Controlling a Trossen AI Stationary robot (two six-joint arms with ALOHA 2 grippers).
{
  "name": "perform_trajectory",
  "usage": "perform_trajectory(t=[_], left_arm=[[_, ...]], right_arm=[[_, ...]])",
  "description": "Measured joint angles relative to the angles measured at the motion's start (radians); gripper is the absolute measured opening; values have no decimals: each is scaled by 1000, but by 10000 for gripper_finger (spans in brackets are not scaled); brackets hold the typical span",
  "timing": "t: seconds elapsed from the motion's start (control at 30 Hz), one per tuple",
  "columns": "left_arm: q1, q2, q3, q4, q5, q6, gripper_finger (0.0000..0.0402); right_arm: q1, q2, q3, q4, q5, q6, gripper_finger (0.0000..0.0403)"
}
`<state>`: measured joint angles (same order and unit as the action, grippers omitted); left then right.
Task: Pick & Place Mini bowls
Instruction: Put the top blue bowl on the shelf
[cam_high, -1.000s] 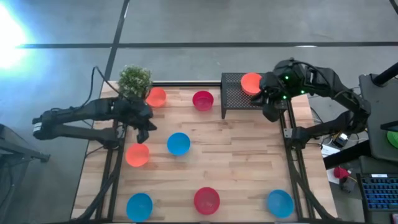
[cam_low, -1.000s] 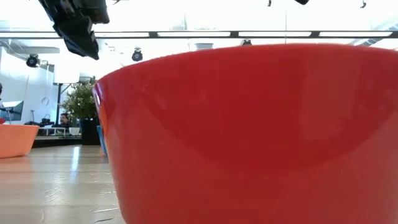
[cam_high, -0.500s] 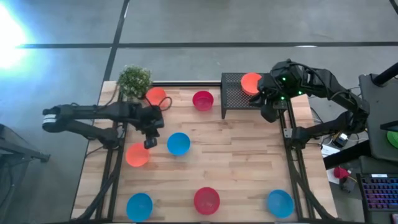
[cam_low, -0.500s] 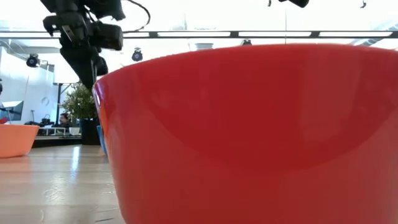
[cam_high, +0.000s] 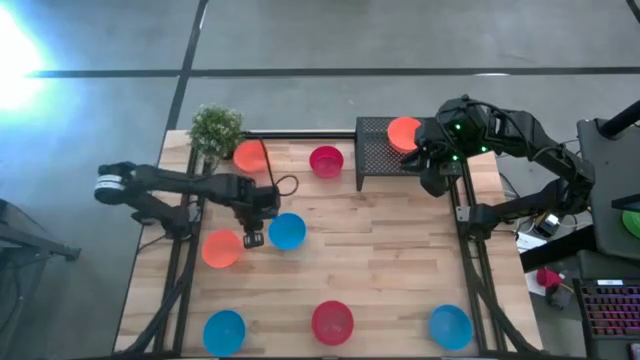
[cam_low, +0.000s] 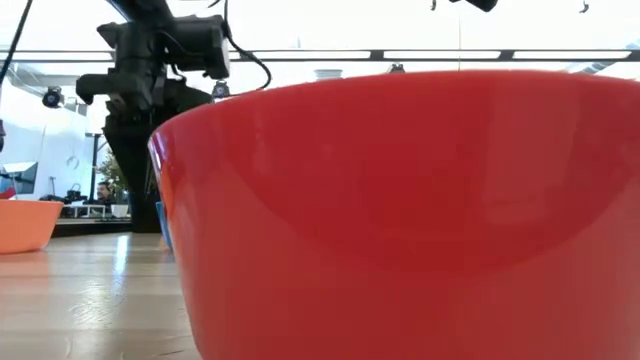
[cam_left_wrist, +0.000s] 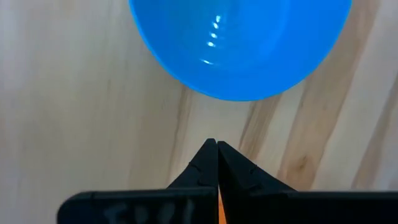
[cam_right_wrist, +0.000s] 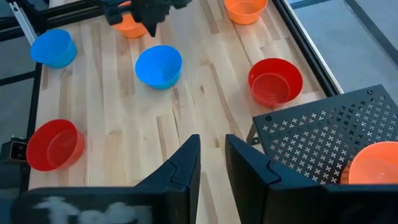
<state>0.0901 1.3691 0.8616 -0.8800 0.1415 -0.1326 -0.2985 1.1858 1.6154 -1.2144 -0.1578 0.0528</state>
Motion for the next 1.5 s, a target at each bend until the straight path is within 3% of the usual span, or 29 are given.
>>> perform_trajectory(t=[0.27,0.9,1.17,1.33,1.5], left_arm=[[-29,102,0,99,0,-1,0],[-48,202,6,493,0,-1,0],[-48,140,25,332,30,6,0],[-42,95,11,312,-97,7,0],[-43,112,2,368,-116,18,0]], right_arm=[[0,0,0,0,0,0,75],[0,0,0,1,0,27,75],[0,0,0,1,0,26,73],[0,0,0,1,0,25,68],[0,0,0,1,0,21,73]])
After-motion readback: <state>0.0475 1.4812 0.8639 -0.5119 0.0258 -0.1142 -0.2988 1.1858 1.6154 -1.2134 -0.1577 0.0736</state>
